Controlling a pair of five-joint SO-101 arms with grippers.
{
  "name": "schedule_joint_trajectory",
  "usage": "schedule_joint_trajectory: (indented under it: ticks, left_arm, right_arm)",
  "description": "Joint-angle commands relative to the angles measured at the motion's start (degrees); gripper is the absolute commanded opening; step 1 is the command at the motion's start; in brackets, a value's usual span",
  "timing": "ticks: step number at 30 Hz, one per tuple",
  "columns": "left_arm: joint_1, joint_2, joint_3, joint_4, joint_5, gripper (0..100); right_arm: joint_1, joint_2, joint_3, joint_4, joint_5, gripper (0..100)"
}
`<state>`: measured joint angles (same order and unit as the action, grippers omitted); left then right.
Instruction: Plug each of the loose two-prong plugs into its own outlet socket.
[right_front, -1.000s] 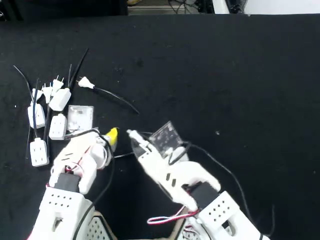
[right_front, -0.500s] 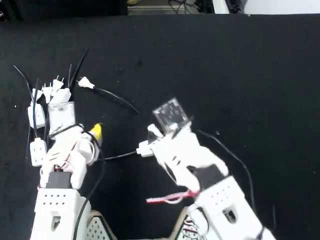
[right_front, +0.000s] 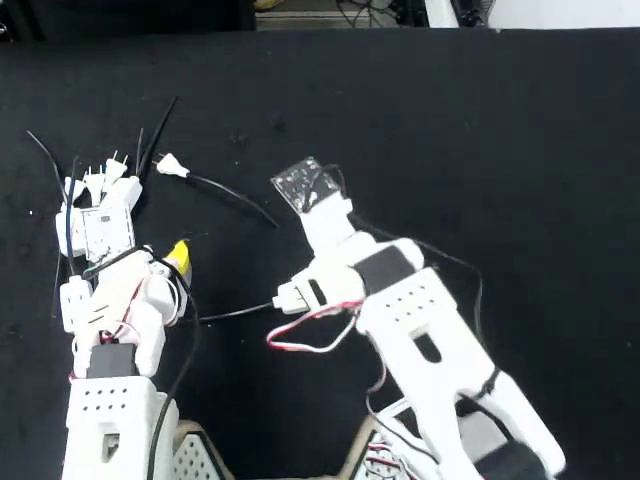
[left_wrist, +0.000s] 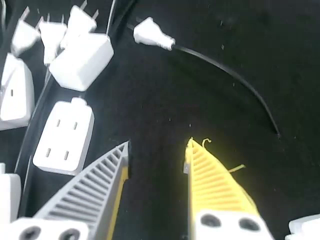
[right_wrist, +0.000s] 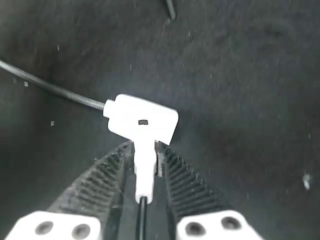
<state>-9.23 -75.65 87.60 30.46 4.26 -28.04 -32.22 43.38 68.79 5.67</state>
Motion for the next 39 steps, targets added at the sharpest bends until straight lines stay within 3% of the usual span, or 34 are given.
schedule_joint_trajectory:
  ticks: [1,10,21,27,35,39]
  left_arm:
    - [-0.22,-0.26,-0.31,-1.67,-0.26,18]
    - [-0.04,-0.26,1.1,-1.85,-0.18,18]
    - [-0.04,-0.26,1.27,-1.85,-0.26,18]
    - [3.12,-0.26,1.45,-1.85,-0.62,18]
    - [3.65,-0.26,1.45,-1.85,-0.62,18]
    - [3.65,-0.26,1.36,-1.85,-0.62,18]
  right_arm:
    - [0.97,3.56,-7.96,5.71,0.53,1.1]
    - [1.05,16.66,-21.23,16.88,-1.32,1.1]
    - [1.14,28.18,-26.68,17.41,-2.55,1.1]
    - [6.42,34.42,-32.92,17.76,-6.59,1.1]
    - [8.35,46.64,-49.36,30.42,-6.77,1.1]
    - [8.18,48.22,-53.14,31.65,-9.23,1.1]
